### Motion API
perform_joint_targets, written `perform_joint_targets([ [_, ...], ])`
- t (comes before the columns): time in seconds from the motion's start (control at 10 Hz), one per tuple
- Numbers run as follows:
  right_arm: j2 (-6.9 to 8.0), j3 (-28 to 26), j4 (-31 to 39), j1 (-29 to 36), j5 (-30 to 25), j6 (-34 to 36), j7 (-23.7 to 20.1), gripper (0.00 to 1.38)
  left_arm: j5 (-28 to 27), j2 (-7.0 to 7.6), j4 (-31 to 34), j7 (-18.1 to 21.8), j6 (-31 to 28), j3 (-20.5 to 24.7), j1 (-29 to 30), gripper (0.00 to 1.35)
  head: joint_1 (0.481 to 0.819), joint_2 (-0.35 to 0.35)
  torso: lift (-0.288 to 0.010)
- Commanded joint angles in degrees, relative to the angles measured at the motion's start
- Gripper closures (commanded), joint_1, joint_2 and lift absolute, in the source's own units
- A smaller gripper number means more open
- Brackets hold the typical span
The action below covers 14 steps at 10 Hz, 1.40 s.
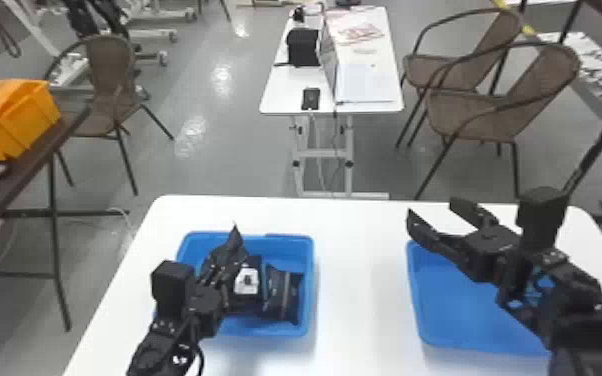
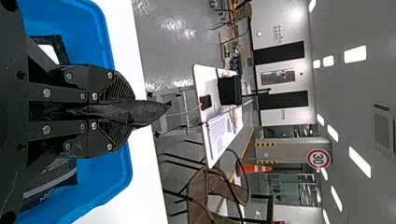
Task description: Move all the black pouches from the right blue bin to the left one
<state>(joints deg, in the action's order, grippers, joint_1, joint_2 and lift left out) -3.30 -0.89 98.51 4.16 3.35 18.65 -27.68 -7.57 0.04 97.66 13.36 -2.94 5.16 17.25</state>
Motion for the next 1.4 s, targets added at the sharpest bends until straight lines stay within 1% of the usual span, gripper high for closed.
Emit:
perform_joint_targets([
  [0.0,-0.04,0.01,-0.43,-0.03,0.07,0.07,0.0,0.29,2.73,-0.19,-0.37,0.26,-0.04,0.64,0.07,0.69,0.695,0.089,0.01],
  [0.1,-0.22,0.01,-0.69,0.05,0.07,-0.1,0.0,0.29,4.75,-0.19,-0.45,0.26,1.54,0.9,0.42,0.14,0.695,0.089,0.01],
  [0.2,-0.39,0.01,-1.22,0.23,0.16,-1.16,-0.09,0.29,5.9,-0.19,-0.28,0.26,3.47,1.43,0.33,0.02,0.695,0.092,0.01],
  [0.3,-0.48,0.01,-1.66,0.41,0.07,-2.39,-0.09,0.29,7.83,-0.19,-0.01,0.26,4.53,1.61,-0.02,0.15,0.695,0.095,0.01],
  [0.4,-0.39,0.01,-1.57,0.93,-0.1,-4.23,0.17,0.29,10.38,-0.19,0.51,0.08,8.13,1.43,-0.2,0.23,0.695,0.098,0.01],
  [0.5,-0.22,0.01,-0.87,2.25,-0.36,-6.61,0.61,0.29,12.05,-0.19,2.71,0.0,10.33,1.43,0.68,0.27,0.695,0.097,0.01],
  [0.6,-0.04,0.01,0.98,5.5,-0.45,-8.98,2.02,0.29,13.37,-0.19,6.05,-1.32,10.59,1.52,2.88,0.27,0.695,0.097,0.01],
  [0.7,0.22,-0.08,3.53,9.9,0.07,-10.21,4.74,0.29,15.56,-0.19,9.04,-3.96,11.47,1.69,6.31,0.27,0.695,0.1,0.01],
  [0.8,0.58,-0.87,5.99,15.0,-0.1,-11.79,6.32,0.29,16.27,-0.19,11.59,-6.42,12.35,1.87,10.17,0.27,0.695,0.108,0.01],
  [0.9,1.1,-1.92,7.92,19.83,0.16,-12.93,7.47,0.29,16.27,-0.19,12.73,-8.62,14.19,1.69,13.6,0.27,0.695,0.119,0.01],
  [1.0,1.37,-2.62,9.51,23.35,-0.1,-13.11,7.56,0.29,15.39,-0.19,12.82,-11.61,17.71,1.17,16.85,0.27,0.695,0.126,0.01],
  [1.1,1.45,-3.06,11.09,26.6,-0.63,-13.29,7.99,0.29,13.19,-0.19,12.73,-13.1,19.47,0.9,19.84,0.27,0.695,0.13,0.01],
  [1.2,1.81,-3.06,12.41,29.59,-0.89,-13.29,8.52,0.29,12.05,-0.19,12.73,-13.63,19.47,1.17,22.39,0.27,0.695,0.136,0.01],
  [1.3,2.68,-3.33,13.46,31.69,-1.86,-12.67,8.7,0.29,12.84,-0.19,12.82,-13.89,19.99,1.43,23.88,0.27,0.695,0.138,0.01],
])
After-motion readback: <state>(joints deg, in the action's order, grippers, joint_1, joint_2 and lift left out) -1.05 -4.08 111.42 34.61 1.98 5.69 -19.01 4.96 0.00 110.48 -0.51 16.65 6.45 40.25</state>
